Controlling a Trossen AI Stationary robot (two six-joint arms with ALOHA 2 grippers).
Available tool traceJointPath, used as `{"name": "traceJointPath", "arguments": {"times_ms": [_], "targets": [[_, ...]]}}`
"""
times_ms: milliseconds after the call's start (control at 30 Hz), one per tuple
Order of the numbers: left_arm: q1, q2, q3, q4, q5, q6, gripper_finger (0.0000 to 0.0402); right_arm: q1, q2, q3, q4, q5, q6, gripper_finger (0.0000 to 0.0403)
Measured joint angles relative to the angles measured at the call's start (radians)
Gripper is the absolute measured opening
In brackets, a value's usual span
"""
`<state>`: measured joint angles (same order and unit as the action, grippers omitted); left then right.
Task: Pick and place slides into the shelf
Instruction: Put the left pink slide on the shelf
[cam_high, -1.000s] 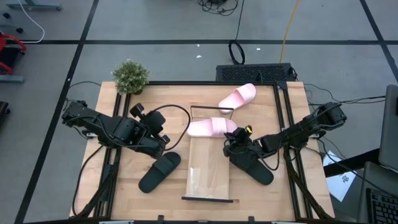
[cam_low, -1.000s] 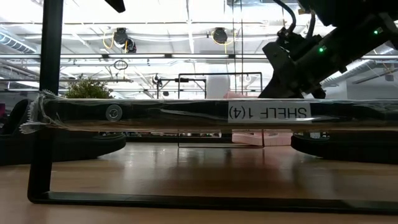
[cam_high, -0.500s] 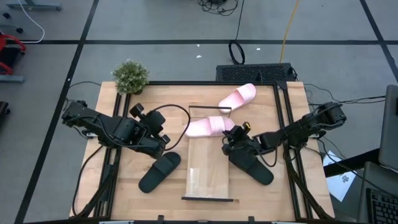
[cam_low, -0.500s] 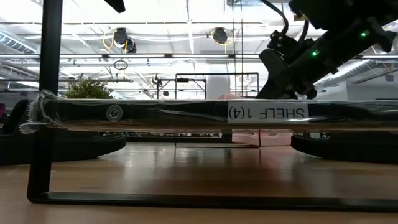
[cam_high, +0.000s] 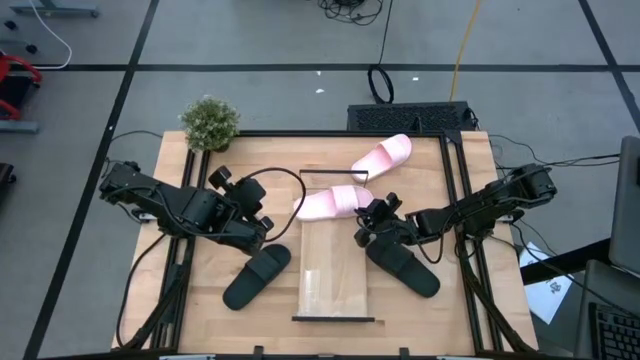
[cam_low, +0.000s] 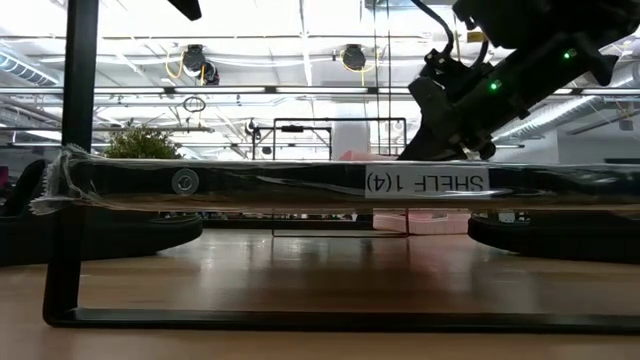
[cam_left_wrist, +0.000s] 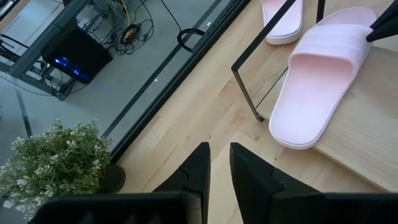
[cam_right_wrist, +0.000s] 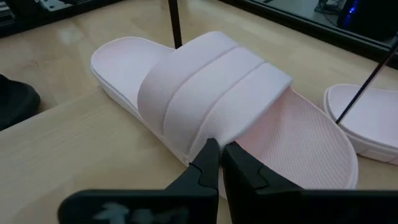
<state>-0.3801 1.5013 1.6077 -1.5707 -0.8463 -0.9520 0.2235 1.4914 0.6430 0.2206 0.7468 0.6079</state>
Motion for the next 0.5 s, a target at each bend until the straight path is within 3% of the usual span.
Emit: {"name": "traceJointPath", "arguments": {"times_ms": [500], "targets": [[0.0, 0.0, 0.0, 0.0, -0.001, -0.026, 0.0062, 0.024, 0.001, 0.0, 0.007, 0.01, 0.13, 0.0]]}}
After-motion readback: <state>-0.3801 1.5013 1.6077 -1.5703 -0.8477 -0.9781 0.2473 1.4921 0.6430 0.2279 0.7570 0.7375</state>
